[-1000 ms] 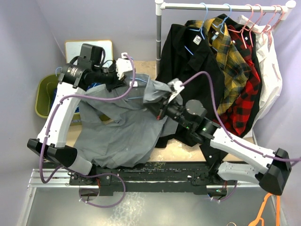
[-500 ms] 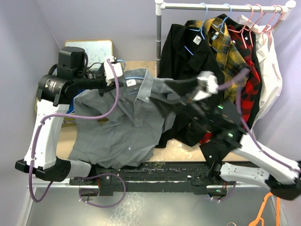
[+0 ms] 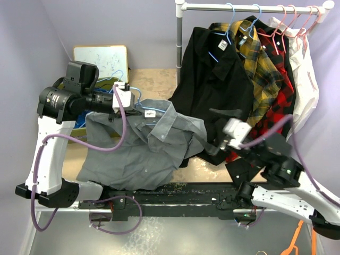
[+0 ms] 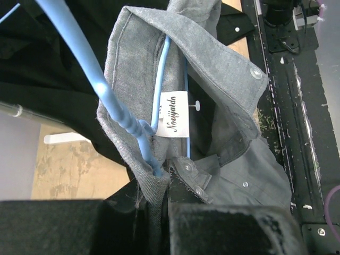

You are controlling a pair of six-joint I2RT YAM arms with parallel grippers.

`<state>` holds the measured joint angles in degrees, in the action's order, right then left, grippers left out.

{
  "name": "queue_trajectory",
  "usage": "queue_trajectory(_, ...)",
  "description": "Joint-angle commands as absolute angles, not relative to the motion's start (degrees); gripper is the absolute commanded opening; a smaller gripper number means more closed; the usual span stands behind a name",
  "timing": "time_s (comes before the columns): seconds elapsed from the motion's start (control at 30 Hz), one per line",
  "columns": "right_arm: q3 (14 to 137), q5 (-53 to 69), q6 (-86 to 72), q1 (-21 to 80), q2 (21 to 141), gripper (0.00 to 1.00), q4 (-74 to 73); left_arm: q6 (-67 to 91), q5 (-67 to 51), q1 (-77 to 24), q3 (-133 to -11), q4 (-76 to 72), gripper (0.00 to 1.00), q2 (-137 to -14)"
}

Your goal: Place the shirt on the hanger

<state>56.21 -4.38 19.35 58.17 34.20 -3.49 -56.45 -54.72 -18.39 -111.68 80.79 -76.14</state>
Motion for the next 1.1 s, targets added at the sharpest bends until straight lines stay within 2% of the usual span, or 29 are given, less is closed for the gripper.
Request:
queue_trajectory(0.0,53.6,-5.2,23.9,58.4,37.8,0.96,-9.6,-51.7,-57.3,-18.0,-112.5,73.5,0.0,-74.3)
queue_trajectory(0.1,51.4,-6.0,23.4,58.4,38.1,0.9,-7.9,-50.3,-55.8,-18.1,-111.5,72.1,0.0,-73.8)
queue_trajectory(0.2,50.4,-7.0,22.9,58.3,38.5,0.73,-7.4,-51.0,-55.4,-18.0,-111.1,73.0,0.0,-73.6)
queue_trajectory(0.23,50.0,-7.3,23.0,58.4,38.4,0.57,-7.4,-52.1,-55.3,-18.0,-111.1,73.8,0.0,-73.7)
queue_trajectory(0.3,49.8,-8.2,23.4,58.4,37.9,0.06,-7.1,-54.6,-54.8,-18.0,-110.8,75.7,0.0,-73.6)
queue_trajectory(0.33,50.0,-9.8,24.3,58.4,37.3,0.0,-7.6,-56.6,-54.3,-18.0,-110.3,76.7,0.0,-73.5)
queue_trajectory(0.53,51.7,-10.0,27.4,58.4,30.3,0.0,-14.6,-70.8,-51.6,-18.0,-105.6,83.1,0.0,-72.6)
queue_trajectory(0.57,52.8,-8.1,26.6,58.3,29.9,0.11,-18.2,-72.3,-52.5,-18.0,-105.6,84.1,0.0,-72.5)
queue_trajectory(0.63,54.4,-5.6,25.8,58.4,29.7,0.52,-21.4,-75.8,-55.9,-18.0,-106.5,87.0,0.0,-73.1)
queue_trajectory(0.67,55.2,-5.8,25.1,58.4,29.7,0.66,-21.3,-77.2,-57.6,-18.0,-107.0,88.5,0.0,-73.4)
queue_trajectory(0.7,56.1,-5.7,24.1,58.4,29.4,0.73,-20.9,-77.5,-59.0,-18.0,-107.3,88.6,0.0,-73.7)
queue_trajectory(0.77,58.2,-1.6,22.0,58.4,29.1,0.96,-20.5,-77.7,-60.4,-18.0,-108.3,88.6,0.0,-74.3)
queue_trajectory(0.8,59.8,1.7,20.9,58.3,29.4,1.0,-20.3,-77.4,-60.8,-18.0,-108.7,88.6,0.0,-74.7)
queue_trajectory(0.87,62.0,7.5,19.8,58.4,32.5,1.0,-19.8,-77.1,-61.4,-18.0,-109.3,88.7,0.0,-75.3)
queue_trajectory(1.07,65.7,12.9,22.4,58.4,45.9,0.99,-18.5,-76.4,-63.9,-18.0,-110.0,88.7,0.0,-77.2)
